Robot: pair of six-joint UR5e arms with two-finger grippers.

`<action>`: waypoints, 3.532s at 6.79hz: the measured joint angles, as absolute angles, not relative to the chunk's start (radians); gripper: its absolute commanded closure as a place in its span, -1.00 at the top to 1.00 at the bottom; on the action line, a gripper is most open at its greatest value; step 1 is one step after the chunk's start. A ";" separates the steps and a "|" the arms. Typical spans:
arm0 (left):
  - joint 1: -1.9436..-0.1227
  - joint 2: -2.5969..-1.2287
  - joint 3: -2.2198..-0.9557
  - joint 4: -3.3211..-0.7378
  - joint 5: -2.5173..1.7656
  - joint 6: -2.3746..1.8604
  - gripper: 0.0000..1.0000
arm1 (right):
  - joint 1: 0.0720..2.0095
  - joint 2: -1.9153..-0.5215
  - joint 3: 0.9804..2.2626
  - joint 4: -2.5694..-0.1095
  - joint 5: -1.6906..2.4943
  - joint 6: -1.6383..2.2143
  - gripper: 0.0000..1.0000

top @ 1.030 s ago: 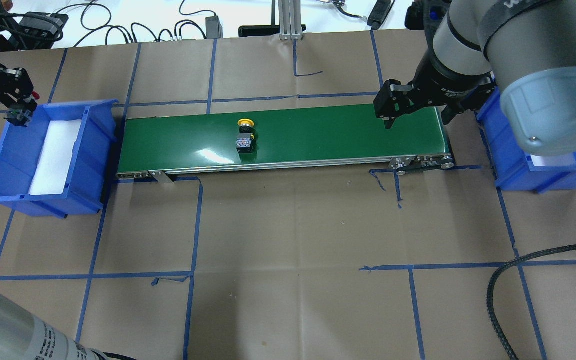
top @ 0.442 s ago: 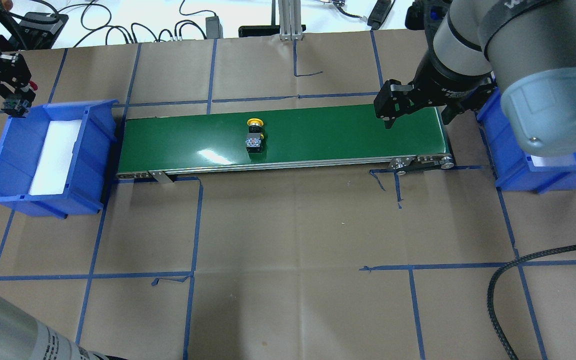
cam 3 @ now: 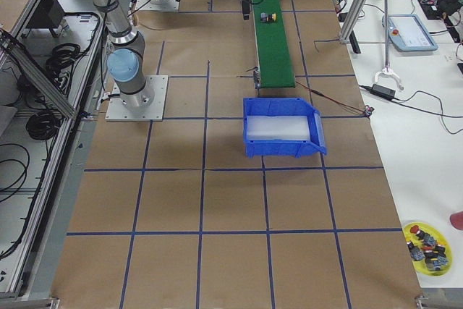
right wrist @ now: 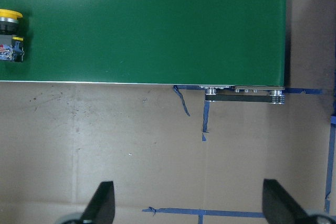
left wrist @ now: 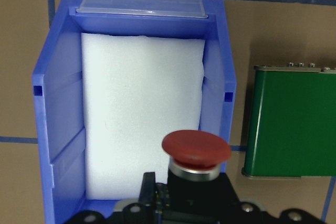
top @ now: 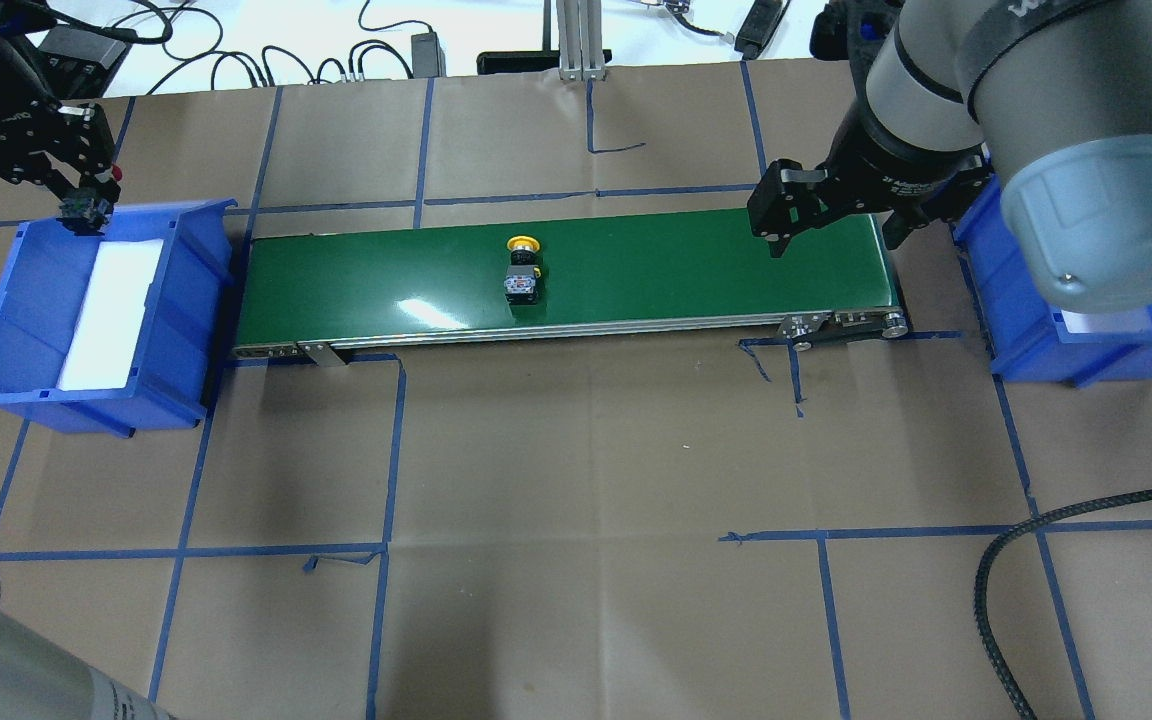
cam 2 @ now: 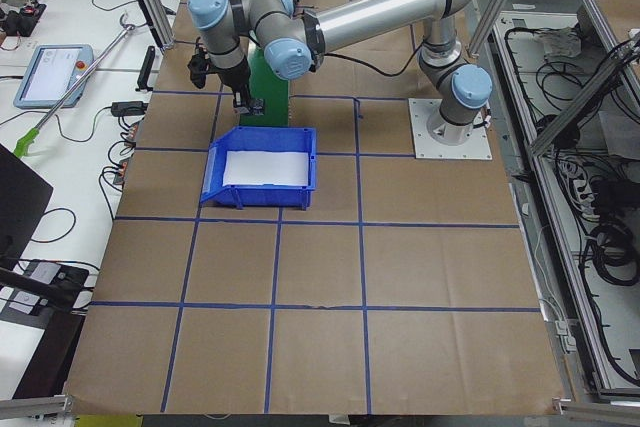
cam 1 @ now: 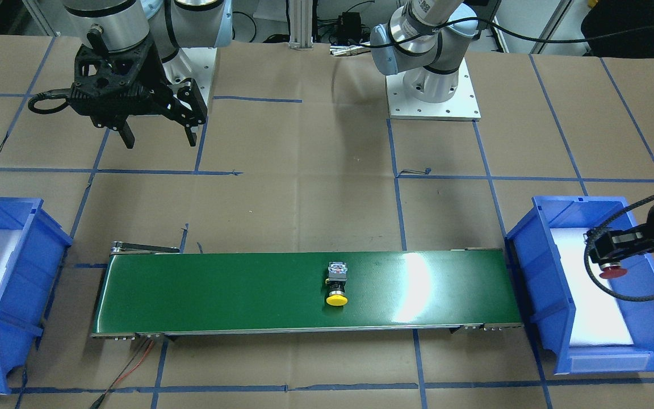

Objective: Transport two buttons from left to right
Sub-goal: 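Carry the red button with the left gripper onto the conveyor, then open the left gripper to release the red button on the belt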

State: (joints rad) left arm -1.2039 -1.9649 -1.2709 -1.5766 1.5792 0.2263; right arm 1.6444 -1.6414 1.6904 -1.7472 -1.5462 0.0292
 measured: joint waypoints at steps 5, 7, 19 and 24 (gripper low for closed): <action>-1.376 -1.954 -1.377 -1.475 1.581 0.052 -1.00 | 1.644 -1.642 1.691 -1.746 -1.546 0.029 1.00; -1.379 -1.936 -1.454 -1.412 1.580 0.118 -1.00 | 1.644 -1.641 1.691 -1.746 -1.546 0.029 1.00; -1.375 -1.961 -1.626 -1.079 1.581 0.123 1.00 | 1.645 -1.642 1.695 -1.738 -1.548 0.031 1.00; -1.405 -1.743 -1.555 -1.456 1.581 0.116 1.00 | 1.645 -1.641 1.697 -1.749 -1.560 0.040 1.00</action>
